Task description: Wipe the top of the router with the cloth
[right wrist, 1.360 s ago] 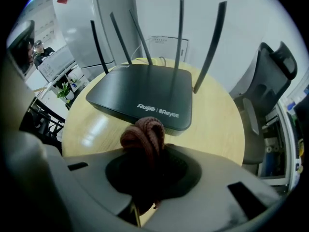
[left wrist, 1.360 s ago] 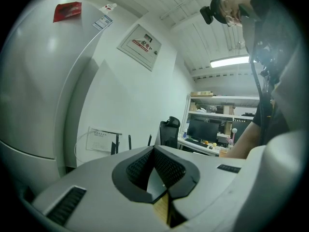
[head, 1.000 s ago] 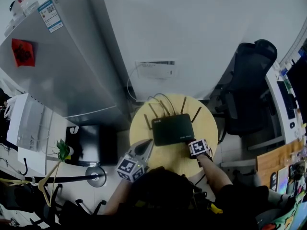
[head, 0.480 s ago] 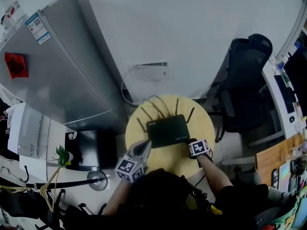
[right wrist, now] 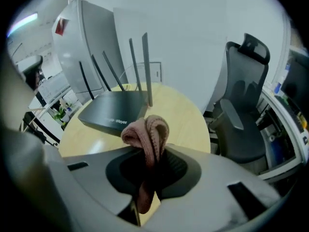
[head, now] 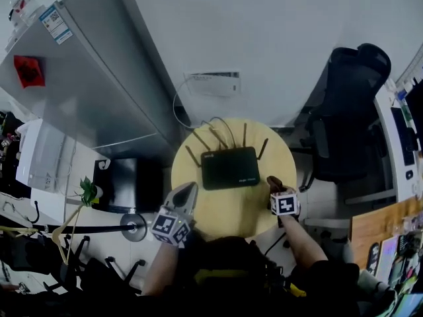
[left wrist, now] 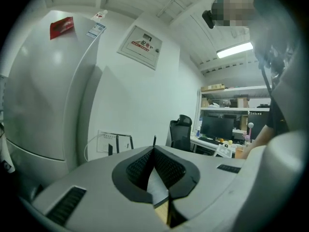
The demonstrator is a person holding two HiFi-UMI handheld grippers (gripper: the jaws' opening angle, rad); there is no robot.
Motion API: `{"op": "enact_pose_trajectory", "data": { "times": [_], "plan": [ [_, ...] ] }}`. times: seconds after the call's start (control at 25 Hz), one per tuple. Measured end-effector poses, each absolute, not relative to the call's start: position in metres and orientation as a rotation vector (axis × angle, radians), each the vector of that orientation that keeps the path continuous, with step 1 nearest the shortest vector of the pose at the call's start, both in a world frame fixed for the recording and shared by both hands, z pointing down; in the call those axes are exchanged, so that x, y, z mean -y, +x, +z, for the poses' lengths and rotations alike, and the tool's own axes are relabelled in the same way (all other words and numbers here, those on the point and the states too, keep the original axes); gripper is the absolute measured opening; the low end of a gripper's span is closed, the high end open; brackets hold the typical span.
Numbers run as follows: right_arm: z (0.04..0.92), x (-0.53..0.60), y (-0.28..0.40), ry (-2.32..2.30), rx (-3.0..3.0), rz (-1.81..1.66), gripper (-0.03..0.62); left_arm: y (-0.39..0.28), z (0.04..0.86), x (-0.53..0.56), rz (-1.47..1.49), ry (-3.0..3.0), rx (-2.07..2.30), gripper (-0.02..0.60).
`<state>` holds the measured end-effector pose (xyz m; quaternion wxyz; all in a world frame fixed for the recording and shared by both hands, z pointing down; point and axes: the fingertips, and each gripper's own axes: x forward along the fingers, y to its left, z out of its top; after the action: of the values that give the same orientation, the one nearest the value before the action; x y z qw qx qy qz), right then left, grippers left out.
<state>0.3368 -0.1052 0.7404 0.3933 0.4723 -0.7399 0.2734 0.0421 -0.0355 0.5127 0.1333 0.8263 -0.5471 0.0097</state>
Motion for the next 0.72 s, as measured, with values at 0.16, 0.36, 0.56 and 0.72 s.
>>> {"op": "enact_pose_trajectory", "data": {
  "times": [0.16, 0.36, 0.56, 0.72],
  "plan": [
    [0.724, 0.105, 0.343, 1.268, 1.957, 0.727, 0.061, 0.04, 0.513, 0.023, 0.004, 2.372, 1.622, 0.002],
    [0.697, 0.085, 0.349, 1.371, 2.026, 0.698, 0.061, 0.031, 0.509, -0.004, -0.045, 2.379, 1.619, 0.002],
    [0.652, 0.064, 0.342, 1.567, 2.122, 0.65, 0.061, -0.005, 0.49, -0.028, -0.11, 2.453, 1.619, 0.002],
    [0.631, 0.028, 0.321, 1.641, 2.163, 0.69, 0.061, -0.045, 0.48, -0.056, -0.131, 2.487, 1.623, 0.002]
  ]
}}
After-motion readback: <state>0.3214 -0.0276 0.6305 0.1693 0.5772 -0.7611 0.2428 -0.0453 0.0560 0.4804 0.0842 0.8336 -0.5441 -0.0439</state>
